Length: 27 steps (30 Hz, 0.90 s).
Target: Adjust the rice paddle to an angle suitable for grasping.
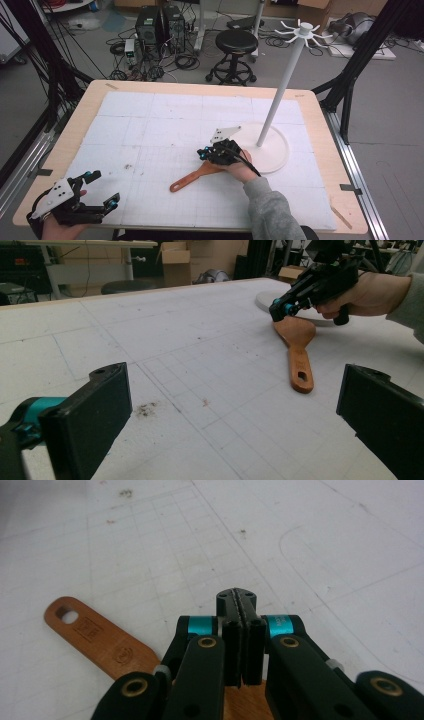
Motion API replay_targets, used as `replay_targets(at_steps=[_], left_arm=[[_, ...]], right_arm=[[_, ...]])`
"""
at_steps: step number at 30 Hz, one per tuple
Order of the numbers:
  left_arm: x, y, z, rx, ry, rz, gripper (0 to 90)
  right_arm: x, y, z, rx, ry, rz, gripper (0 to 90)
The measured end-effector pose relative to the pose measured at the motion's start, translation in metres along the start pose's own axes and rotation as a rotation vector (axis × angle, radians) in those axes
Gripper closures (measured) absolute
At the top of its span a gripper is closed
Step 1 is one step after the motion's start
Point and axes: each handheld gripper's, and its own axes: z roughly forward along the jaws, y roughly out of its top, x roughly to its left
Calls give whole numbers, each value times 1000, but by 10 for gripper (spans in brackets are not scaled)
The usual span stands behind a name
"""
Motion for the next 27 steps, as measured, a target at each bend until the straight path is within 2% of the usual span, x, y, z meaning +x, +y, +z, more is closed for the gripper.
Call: replay_targets(at_steps=[10, 15, 22, 27], left_arm=[[0, 0, -3, -1, 7, 3, 17], [-1, -1, -3, 3, 7, 2, 17], [-1, -1, -3, 7, 7, 1, 17], [-1, -1, -3, 10, 6, 1, 17]], right_arm=[[-11, -4, 5, 58, -19, 27, 894], [-13, -4, 6, 70, -37, 23, 894], [-13, -5, 10, 114, -67, 17, 895], [-15, -6, 11, 115, -75, 14, 895]])
